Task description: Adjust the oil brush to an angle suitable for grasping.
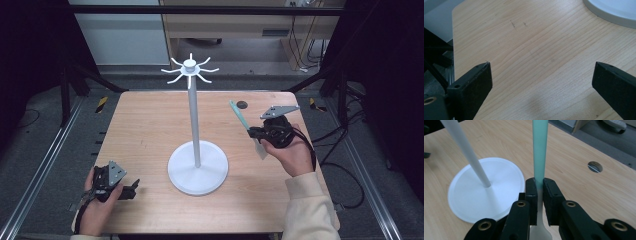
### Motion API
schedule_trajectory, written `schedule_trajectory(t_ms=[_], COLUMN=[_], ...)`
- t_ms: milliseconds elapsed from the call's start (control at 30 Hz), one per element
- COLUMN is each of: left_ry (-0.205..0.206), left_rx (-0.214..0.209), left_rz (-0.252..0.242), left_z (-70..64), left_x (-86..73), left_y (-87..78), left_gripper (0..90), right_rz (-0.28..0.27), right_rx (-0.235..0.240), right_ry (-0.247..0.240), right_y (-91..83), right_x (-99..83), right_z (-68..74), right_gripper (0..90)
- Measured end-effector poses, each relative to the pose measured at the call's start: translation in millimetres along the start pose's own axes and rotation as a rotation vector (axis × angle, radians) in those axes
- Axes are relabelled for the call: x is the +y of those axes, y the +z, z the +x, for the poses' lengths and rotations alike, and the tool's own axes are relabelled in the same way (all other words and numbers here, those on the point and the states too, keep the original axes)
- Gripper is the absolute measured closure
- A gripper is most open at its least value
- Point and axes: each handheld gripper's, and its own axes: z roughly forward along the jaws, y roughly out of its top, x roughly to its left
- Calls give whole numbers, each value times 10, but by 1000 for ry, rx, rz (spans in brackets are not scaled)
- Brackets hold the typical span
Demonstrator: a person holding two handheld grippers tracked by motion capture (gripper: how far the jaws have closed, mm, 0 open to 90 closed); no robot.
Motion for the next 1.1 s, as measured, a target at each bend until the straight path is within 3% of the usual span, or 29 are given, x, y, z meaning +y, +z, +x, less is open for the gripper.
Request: schedule_trajectory(t_ms=[267,600,767,1100], left_ry=[-6,-16,-8,-1], left_rx=[-2,-2,-6,-10], left_rz=[-7,-14,-13,-18], left_z=[5,24,12,-6], left_x=[14,15,15,18], left_y=[9,8,7,-11], left_gripper=[24,24,25,24], right_rz=[-85,-180,-258,-315], right_rx=[-22,-24,-46,-68], right_ry=[25,32,63,78], right_y=[-67,9,-82,-235], right_x=[-56,-69,-75,-90], right_z=[0,118,116,112], right_gripper=[825,825,826,826])
